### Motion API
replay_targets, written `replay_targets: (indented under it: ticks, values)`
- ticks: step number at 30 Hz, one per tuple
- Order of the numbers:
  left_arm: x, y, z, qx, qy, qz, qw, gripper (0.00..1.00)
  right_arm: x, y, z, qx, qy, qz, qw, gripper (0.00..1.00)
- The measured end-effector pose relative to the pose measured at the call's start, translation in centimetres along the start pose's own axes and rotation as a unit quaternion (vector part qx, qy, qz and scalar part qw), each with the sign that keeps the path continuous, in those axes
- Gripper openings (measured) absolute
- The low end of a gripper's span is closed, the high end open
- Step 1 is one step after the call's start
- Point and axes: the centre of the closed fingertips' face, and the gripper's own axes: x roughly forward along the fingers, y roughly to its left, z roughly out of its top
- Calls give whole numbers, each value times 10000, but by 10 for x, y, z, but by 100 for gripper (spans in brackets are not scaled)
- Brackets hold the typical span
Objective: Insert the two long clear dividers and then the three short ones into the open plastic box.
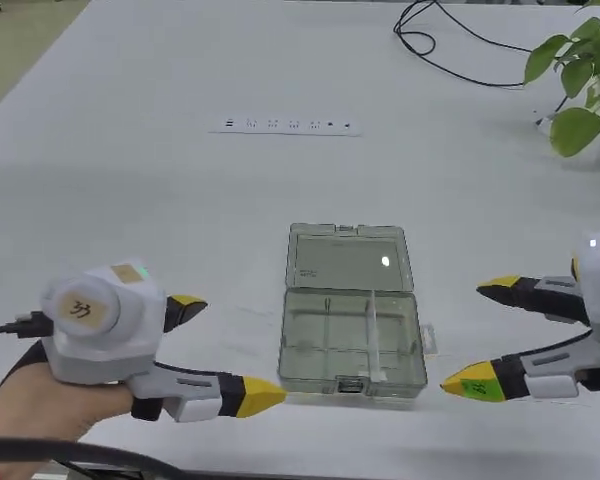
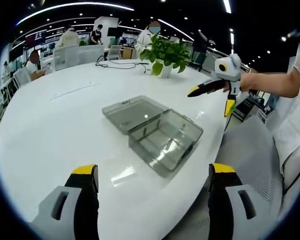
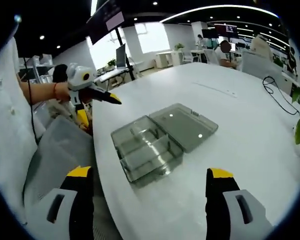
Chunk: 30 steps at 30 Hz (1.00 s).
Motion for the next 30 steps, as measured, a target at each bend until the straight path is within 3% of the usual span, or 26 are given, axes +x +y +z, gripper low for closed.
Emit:
replay_targets:
  ticks: [4, 7, 11, 12, 14, 18, 21, 30]
  values:
    - [4, 7, -12, -179, 343, 194, 9991, 88, -1, -2, -7, -35, -4, -3, 10000, 94]
    - [8, 12, -16, -232, 425, 370, 9981, 83, -2, -3, -10, -88, -24, 4, 10000, 94]
    - [13, 20, -28, -635, 747, 651, 9931, 76, -2, -3, -12, -83, -84, 28, 9999, 94]
    - [14, 23, -33, -751, 886, 767, 9903, 75, -2, -3, -13, -96, -91, 44, 9999, 94]
    - [19, 24, -34, -705, 905, 807, 9901, 72, -1, -2, -14, -130, -100, 78, 9998, 94]
    - [26, 27, -45, -895, 1165, 975, 9843, 66, 1, 0, -15, -110, -139, 124, 9998, 94]
    - [29, 31, -48, -1005, 1209, 1072, 9817, 61, 2, 0, -15, -109, -174, 140, 9997, 94]
    - [37, 36, -63, -845, 1637, 1282, 9745, 53, 5, 0, -11, -56, -313, 147, 9994, 93]
